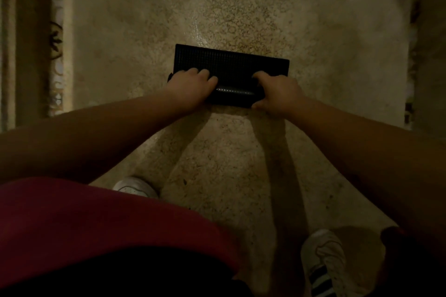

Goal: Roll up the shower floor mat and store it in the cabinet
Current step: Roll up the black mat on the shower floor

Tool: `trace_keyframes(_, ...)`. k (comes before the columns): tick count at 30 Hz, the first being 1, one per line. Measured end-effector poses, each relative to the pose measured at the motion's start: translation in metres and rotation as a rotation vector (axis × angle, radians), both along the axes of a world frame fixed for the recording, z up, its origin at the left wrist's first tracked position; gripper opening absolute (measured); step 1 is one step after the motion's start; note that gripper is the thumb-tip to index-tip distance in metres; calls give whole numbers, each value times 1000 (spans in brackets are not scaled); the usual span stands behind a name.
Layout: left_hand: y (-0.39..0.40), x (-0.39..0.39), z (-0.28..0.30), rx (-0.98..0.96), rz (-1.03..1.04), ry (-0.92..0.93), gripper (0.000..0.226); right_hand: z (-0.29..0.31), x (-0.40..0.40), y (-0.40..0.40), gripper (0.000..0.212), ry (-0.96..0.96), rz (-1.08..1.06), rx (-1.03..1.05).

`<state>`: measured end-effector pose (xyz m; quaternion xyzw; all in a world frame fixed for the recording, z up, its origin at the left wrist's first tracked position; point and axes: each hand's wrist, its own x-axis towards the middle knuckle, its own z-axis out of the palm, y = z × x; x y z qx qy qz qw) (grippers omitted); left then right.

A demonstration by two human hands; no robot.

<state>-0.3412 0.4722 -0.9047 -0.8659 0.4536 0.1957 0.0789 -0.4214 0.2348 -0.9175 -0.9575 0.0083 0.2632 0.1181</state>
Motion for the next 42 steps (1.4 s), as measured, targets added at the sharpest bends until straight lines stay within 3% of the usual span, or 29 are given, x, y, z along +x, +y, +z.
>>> trace_keyframes(9, 18, -23, -4, -31, 8, 149, 50, -1, -46, 25, 33, -78, 31, 25)
trace_keyframes(13, 21, -24, -8, 45, 88, 244, 65, 7, -20, 14, 49, 119, 61, 80)
trace_keyframes(16, 23, -26, -9, -34, 141, 358, 62, 7, -2, 12, 61, 196, 69, 76)
trace_keyframes(21, 27, -56, -9, -110, -17, 23, 68, 7, 13, 9, 72, 317, 16, 144)
trace_keyframes(26, 18, -31, -3, -167, 39, 140, 54, 7, 26, 4, 70, 420, -14, 175)
trace_keyframes(32, 16, -28, -5, -168, 83, 180, 58, 3, -54, 7, 84, -173, 185, -26)
trace_keyframes(34, 17, -24, -4, -174, 85, 199, 59, -3, -53, 13, 64, -228, 156, -46)
trace_keyframes(36, 17, -17, -3, -194, 107, 242, 60, -3, -34, 12, 45, -225, 83, -17)
trace_keyframes(39, 14, -8, 0, -236, 126, 269, 59, 0, -8, 1, 59, -58, 37, 66)
trace_keyframes(42, 10, -21, -4, -162, 86, 131, 68, 2, 12, -6, 67, 80, 16, 95)
